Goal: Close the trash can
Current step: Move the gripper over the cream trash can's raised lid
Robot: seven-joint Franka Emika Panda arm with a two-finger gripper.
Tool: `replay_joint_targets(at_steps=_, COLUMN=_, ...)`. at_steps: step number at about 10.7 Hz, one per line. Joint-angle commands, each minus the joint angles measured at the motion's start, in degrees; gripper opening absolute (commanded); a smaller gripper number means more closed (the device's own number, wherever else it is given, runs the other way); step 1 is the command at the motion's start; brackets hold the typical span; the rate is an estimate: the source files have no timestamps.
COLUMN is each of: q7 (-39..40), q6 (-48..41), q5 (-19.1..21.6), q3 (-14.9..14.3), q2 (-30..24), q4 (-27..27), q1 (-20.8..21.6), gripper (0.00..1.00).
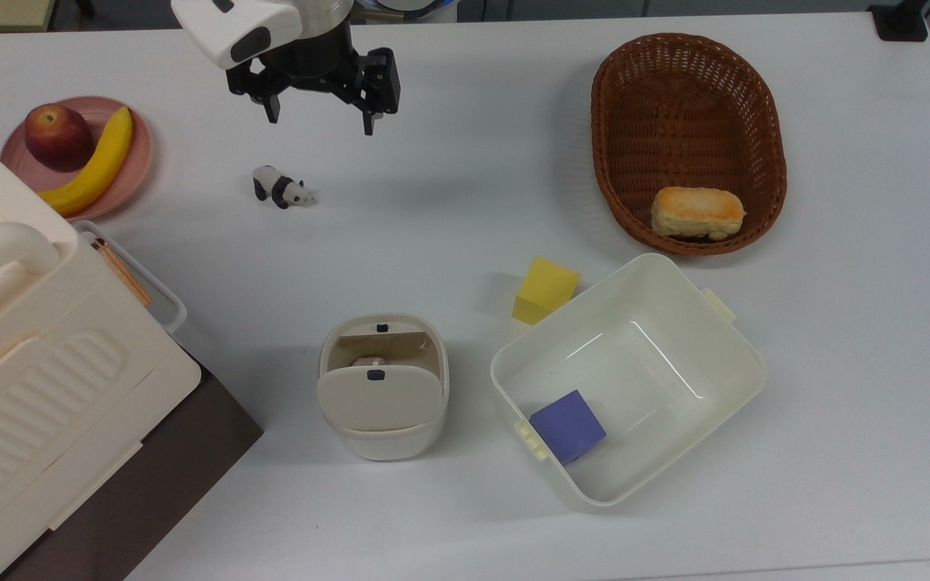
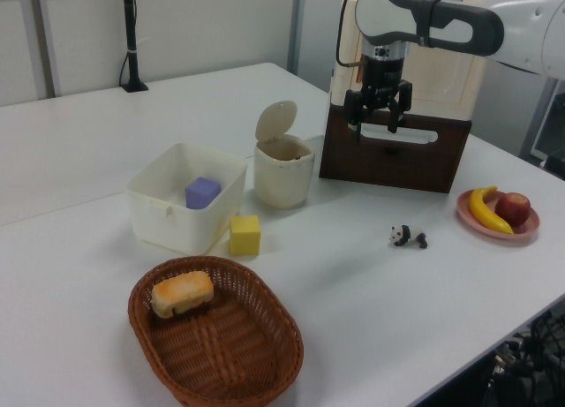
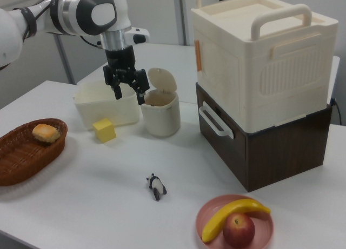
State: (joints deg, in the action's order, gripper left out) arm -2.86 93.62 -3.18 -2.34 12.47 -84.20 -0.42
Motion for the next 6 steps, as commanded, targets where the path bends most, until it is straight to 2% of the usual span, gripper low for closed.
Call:
replay_joint_targets(at_steps=1, q7=1.1, q6=0.59, q5=0.01, q3=-0.3, q2=-0.87, q4=-1.49, q1=0.86, gripper=1.0)
replay_joint_targets(at_steps=6, q7=1.54, q6=0.33, q5=-0.25, q3=0.05, q2=-0.86, q4=-1.58, q1=0.95, gripper=1.0)
